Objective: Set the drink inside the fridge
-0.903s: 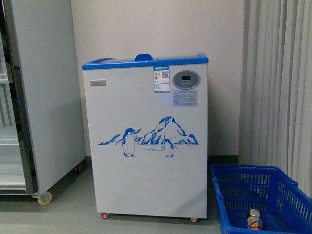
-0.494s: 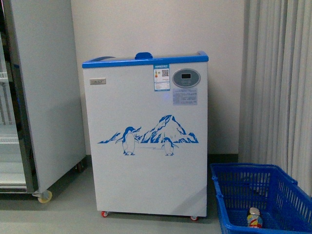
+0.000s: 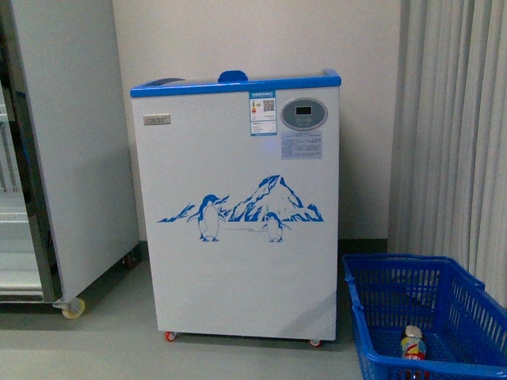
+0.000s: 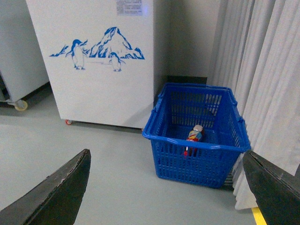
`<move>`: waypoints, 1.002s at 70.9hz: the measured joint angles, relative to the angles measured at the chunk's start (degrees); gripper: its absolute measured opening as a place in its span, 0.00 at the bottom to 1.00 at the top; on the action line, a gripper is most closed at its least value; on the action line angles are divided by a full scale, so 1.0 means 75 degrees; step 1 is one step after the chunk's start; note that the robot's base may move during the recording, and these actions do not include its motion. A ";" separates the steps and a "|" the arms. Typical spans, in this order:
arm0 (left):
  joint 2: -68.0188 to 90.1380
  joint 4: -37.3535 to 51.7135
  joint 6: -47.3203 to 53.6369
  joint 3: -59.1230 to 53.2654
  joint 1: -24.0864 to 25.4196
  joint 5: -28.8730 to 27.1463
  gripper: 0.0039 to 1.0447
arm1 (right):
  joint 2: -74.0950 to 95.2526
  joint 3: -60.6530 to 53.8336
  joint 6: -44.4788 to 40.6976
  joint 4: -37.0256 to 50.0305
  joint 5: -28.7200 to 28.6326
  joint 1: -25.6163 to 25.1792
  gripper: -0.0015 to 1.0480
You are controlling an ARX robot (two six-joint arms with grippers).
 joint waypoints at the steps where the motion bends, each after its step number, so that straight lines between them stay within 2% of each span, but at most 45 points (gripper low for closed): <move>1: 0.0000 0.0000 0.0000 0.0000 0.0000 0.0000 0.93 | 0.0000 0.0000 0.0000 0.0000 -0.0003 0.0000 0.93; 71: 0.0000 0.0000 0.0000 0.0000 0.0000 0.0003 0.93 | 0.0000 0.0000 0.0000 0.0000 0.0006 0.0000 0.93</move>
